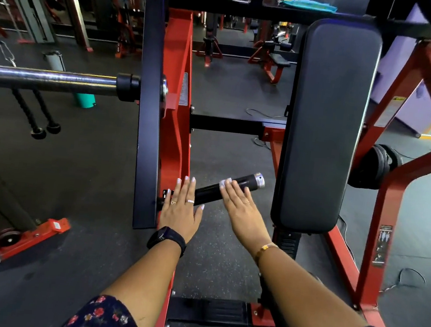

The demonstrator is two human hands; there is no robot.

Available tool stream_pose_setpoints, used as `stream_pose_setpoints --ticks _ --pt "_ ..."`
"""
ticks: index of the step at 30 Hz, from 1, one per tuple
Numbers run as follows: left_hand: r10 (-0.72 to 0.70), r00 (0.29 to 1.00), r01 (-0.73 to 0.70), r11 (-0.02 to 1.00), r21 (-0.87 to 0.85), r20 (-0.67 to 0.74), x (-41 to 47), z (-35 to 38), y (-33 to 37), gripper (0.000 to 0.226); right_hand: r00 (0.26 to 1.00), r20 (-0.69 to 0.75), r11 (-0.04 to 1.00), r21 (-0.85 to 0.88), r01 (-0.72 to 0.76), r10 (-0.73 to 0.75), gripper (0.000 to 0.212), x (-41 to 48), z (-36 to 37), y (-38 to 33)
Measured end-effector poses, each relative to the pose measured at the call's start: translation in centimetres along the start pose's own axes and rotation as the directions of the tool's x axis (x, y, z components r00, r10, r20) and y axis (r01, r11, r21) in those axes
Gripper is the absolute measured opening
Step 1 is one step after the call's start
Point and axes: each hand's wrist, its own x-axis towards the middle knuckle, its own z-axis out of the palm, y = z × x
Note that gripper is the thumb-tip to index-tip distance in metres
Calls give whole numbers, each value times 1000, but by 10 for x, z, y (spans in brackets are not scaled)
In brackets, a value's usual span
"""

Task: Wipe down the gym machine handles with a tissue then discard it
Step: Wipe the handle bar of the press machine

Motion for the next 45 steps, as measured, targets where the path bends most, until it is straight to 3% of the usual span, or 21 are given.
stream_pose_setpoints --ticks 6,9,14,19,22,28,30,35,40,45 --pt "-20 997 19 1000 -14 -68 4 8 0 67 965 -22 965 14 -262 263 76 11 -14 37" --pt "-9 998 7 1000 -26 -55 10 12 5 72 978 63 979 28 -199 197 71 29 -18 21" --pt "-25 997 22 999 -42 -71 13 19 5 72 1000 -16 999 -32 -1 1 72 1 -2 25" --pt "-17 999 15 999 -34 -49 12 20 4 73 984 -48 983 -57 -174 172 78 3 -12 47" --pt "-24 999 23 999 -27 -40 12 19 5 75 978 -36 978 -27 -208 207 68 22 -10 29" --pt "-3 1000 3 1000 -6 -18 11 15 3 76 999 -19 999 6 39 -38 71 0 8 -5" --pt "18 1000 -18 1000 -3 -21 11 14 2 75 999 -39 999 -35 -3 2 69 -7 5 9" --pt "-31 1000 31 999 26 -6 12 8 12 77 955 -57 955 -54 -293 290 71 7 -13 35" --pt "46 998 -45 998 46 -37 21 2 39 76 991 3 991 -6 -134 134 75 11 -12 27" --pt "97 994 -97 995 18 -42 32 6 56 79 975 -26 975 29 -219 220 80 -18 -11 52"
